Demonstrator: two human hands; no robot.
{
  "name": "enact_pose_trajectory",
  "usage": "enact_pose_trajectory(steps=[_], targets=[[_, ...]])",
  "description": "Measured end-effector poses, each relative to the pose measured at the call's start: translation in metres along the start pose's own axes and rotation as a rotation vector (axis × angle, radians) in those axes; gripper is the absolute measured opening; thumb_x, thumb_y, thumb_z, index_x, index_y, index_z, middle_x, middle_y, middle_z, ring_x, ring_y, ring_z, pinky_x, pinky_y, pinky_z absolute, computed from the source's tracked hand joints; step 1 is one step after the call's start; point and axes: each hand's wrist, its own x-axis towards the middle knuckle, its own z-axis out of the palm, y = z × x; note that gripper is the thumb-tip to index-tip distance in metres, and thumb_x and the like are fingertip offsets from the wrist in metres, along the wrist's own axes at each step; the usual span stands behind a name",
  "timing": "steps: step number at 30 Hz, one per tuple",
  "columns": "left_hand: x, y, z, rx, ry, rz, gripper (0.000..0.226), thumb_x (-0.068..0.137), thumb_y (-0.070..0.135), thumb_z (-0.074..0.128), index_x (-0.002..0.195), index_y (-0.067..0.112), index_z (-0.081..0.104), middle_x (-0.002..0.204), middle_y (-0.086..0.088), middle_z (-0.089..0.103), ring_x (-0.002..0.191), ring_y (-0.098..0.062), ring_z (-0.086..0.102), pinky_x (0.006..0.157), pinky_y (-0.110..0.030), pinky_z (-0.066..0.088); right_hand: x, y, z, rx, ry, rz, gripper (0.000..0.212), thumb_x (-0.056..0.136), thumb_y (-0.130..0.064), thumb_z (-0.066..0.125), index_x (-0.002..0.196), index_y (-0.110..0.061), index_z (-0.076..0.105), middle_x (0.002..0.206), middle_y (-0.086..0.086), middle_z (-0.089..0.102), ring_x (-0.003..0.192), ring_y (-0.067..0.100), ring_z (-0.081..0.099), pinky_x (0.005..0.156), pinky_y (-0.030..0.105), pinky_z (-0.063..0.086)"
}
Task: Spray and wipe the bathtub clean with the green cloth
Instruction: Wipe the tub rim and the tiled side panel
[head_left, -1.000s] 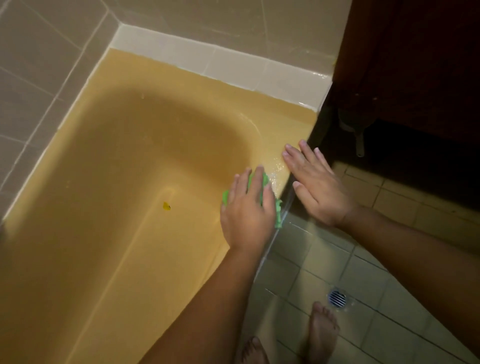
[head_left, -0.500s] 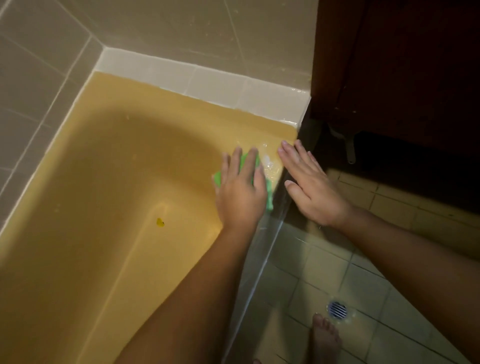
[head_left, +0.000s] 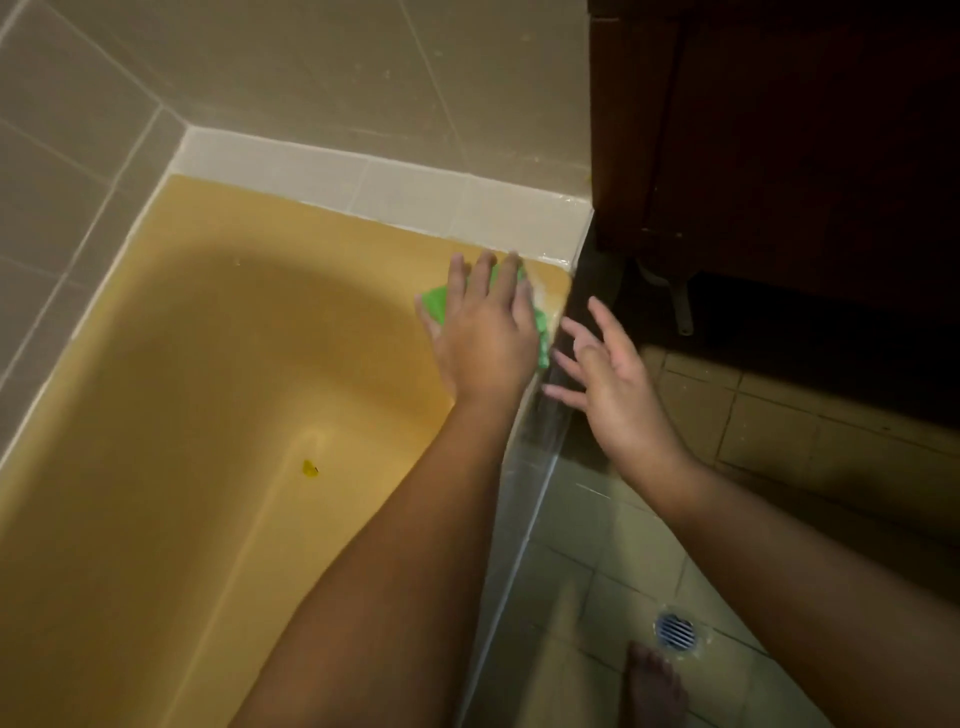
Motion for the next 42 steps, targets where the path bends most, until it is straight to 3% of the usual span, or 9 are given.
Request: enact_pose_trajectory(steps=[8,10,14,18,22,25,31,35,42], targets=[[-0.037,0.025,-0.004,-0.141,-0.116,0.294,0.042,0.110,0.040,0.039,0.150,0.033,0.053,0.163,0.008,0.042,0.157,-0.010,0.021,0.127,-0.055,-0.004,-0.015,-0.020,0.008,0.405,0.153,0.239,0.051,0.113,-0.021,0.038,0.161,-0.036,0.028,0.148,0.000,0.058,0.107,0.013,0.070,0.090,0.038,0.061],[-0.057,0.023,-0.010,-0.363,-0.210,0.199,0.040,0.109,0.038,0.043,0.145,0.034,0.058,0.160,0.009,0.045,0.156,-0.004,0.022,0.129,-0.051,-0.005,-0.033,-0.021,0.009,0.403,0.150,0.273,0.053,0.113,-0.021,0.040,0.162,-0.037,0.025,0.133,-0.004,0.067,0.105,0.015,0.074,0.092,0.039,0.061],[-0.095,0.014,-0.054,-0.883,-0.365,-0.096,0.033,0.108,0.026,0.051,0.136,0.027,0.068,0.153,0.005,0.054,0.149,-0.002,0.035,0.128,-0.040,0.026,-0.084,-0.027,0.006,0.340,0.120,0.292,0.067,0.108,-0.015,0.052,0.162,-0.042,0.022,0.132,0.002,0.070,0.108,0.022,0.074,0.090,0.046,0.062],[-0.143,0.008,-0.120,-0.954,-0.303,-0.119,0.029,0.109,0.022,0.051,0.125,0.021,0.075,0.136,0.001,0.065,0.129,-0.005,0.055,0.111,-0.022,0.043,-0.150,-0.048,0.011,0.197,0.063,0.175,0.079,0.100,-0.003,0.062,0.160,-0.038,0.024,0.115,0.005,0.077,0.105,0.030,0.075,0.084,0.047,0.064],[-0.197,-0.002,-0.189,-1.204,-0.292,-0.251,0.030,0.105,0.033,0.053,0.109,0.019,0.079,0.113,-0.015,0.074,0.112,-0.036,0.069,0.102,-0.056,0.054,-0.227,-0.079,0.026,0.017,0.013,0.072,0.087,0.093,0.001,0.070,0.158,-0.043,0.031,0.109,0.007,0.078,0.097,0.035,0.076,0.082,0.050,0.064],[-0.237,-0.013,-0.247,-1.192,-0.276,-0.314,0.031,0.107,0.028,0.053,0.098,0.015,0.080,0.104,-0.020,0.075,0.096,-0.029,0.070,0.095,-0.054,0.055,-0.292,-0.099,0.039,-0.201,-0.039,-0.047,0.085,0.092,-0.007,0.075,0.153,-0.050,0.034,0.109,-0.005,0.075,0.097,0.027,0.076,0.090,0.052,0.061],[-0.324,-0.021,-0.353,-1.172,-0.309,-0.346,0.026,0.106,0.018,0.059,0.091,0.017,0.081,0.095,-0.012,0.079,0.086,-0.018,0.070,0.083,-0.039,0.056,-0.418,-0.123,0.077,-0.529,-0.054,-0.246,0.069,0.087,-0.041,0.077,0.144,-0.058,0.044,0.104,-0.025,0.062,0.099,-0.001,0.063,0.088,0.026,0.053],[-0.374,-0.024,-0.419,-1.189,-0.323,-0.224,0.017,0.103,0.007,0.060,0.103,0.018,0.074,0.085,-0.006,0.079,0.076,-0.011,0.071,0.067,-0.022,0.053,-0.477,-0.133,0.098,-0.423,-0.002,-0.270,0.077,0.085,-0.030,0.080,0.143,-0.063,0.042,0.102,-0.009,0.066,0.092,0.011,0.070,0.088,0.037,0.060],[-0.428,-0.039,-0.484,-1.270,-0.421,-0.130,0.025,0.103,0.014,0.063,0.125,0.027,0.060,0.095,-0.015,0.078,0.085,-0.020,0.072,0.071,-0.030,0.054,-0.556,-0.157,0.123,-0.594,-0.029,-0.505,0.072,0.093,-0.028,0.073,0.150,-0.053,0.038,0.094,-0.010,0.065,0.085,0.008,0.068,0.074,0.027,0.059]])
